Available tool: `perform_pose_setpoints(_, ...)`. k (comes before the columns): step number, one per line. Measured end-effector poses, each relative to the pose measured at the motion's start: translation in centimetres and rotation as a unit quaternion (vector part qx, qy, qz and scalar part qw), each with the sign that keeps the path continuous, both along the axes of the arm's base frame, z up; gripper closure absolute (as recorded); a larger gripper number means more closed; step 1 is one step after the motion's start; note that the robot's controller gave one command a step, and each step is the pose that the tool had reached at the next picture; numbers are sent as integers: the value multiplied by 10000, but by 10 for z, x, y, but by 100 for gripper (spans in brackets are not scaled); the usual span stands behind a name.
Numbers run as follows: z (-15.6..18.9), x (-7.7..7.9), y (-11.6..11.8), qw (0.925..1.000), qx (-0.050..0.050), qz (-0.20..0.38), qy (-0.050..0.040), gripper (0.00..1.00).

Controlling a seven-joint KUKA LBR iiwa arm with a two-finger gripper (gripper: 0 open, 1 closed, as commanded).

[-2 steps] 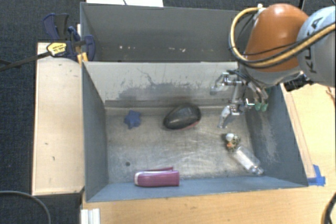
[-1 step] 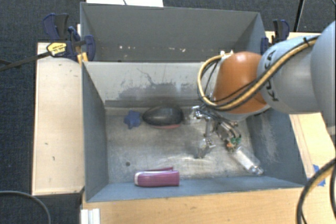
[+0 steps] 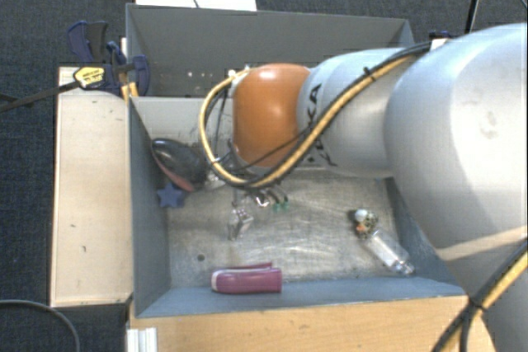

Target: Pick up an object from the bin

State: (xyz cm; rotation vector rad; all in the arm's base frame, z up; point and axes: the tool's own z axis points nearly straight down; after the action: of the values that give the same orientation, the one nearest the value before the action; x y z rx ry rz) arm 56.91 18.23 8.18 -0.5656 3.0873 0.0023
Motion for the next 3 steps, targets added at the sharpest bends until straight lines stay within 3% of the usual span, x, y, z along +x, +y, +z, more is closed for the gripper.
perform_pose_setpoints(1,28,2,-9,9969,9,-787,-22,0)
perform_pose_setpoints(2,21,-41,-120,9990,-23,452,17,0)
perform_pose_setpoints(3,56,-75,-62,9791,4,2035,-4,0)
